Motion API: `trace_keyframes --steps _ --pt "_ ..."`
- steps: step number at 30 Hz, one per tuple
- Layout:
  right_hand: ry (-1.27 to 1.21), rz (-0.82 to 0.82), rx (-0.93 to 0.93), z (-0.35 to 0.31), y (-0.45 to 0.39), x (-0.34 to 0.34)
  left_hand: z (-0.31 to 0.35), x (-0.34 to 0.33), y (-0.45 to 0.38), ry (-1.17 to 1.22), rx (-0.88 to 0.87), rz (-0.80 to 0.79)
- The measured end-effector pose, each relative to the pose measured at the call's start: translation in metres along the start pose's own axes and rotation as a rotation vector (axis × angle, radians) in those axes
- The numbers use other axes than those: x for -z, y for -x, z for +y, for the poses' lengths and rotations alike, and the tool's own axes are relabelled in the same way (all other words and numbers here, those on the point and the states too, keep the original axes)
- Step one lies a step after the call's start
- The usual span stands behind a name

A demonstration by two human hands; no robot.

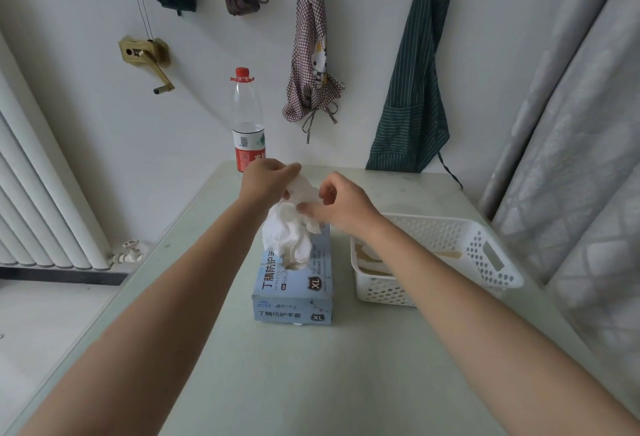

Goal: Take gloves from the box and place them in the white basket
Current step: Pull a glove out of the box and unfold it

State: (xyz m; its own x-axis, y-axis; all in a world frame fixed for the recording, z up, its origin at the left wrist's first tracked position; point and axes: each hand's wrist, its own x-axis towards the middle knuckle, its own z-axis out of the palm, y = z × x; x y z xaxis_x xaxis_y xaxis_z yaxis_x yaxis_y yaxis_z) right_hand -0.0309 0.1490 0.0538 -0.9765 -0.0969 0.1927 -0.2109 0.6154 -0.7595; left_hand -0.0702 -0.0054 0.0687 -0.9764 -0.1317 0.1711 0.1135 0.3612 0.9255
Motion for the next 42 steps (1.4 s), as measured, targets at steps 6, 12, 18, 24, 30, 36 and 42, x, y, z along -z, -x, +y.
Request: trace_keyframes --steps 6,12,18,24,30,36,42 --pt "-0.068 0.212 0.051 -0.005 -0.002 0.017 0.003 -0.003 0.003 0.033 0.058 -0.107" --pt "-0.152 0.363 -0.011 -0.004 -0.008 0.037 0.011 -0.009 0.008 0.366 0.157 -0.508" --pt "0.104 0.550 -0.043 0.002 -0.006 0.049 0.013 -0.024 0.006 0.564 0.374 -0.380" --pt "-0.024 0.020 -0.174 -0.018 0.021 0.062 0.014 -0.052 0.003 0.814 0.450 -0.089" --pt "0.028 0.023 -0.184 -0.001 0.021 0.052 0.021 -0.070 0.012 0.864 0.504 0.013" --pt "-0.157 0.337 -0.109 0.001 0.020 0.071 0.012 -0.069 0.014 0.613 0.551 -0.092" --pt "-0.229 0.352 -0.062 -0.024 0.015 0.088 0.013 -0.059 0.017 0.424 0.354 -0.026"
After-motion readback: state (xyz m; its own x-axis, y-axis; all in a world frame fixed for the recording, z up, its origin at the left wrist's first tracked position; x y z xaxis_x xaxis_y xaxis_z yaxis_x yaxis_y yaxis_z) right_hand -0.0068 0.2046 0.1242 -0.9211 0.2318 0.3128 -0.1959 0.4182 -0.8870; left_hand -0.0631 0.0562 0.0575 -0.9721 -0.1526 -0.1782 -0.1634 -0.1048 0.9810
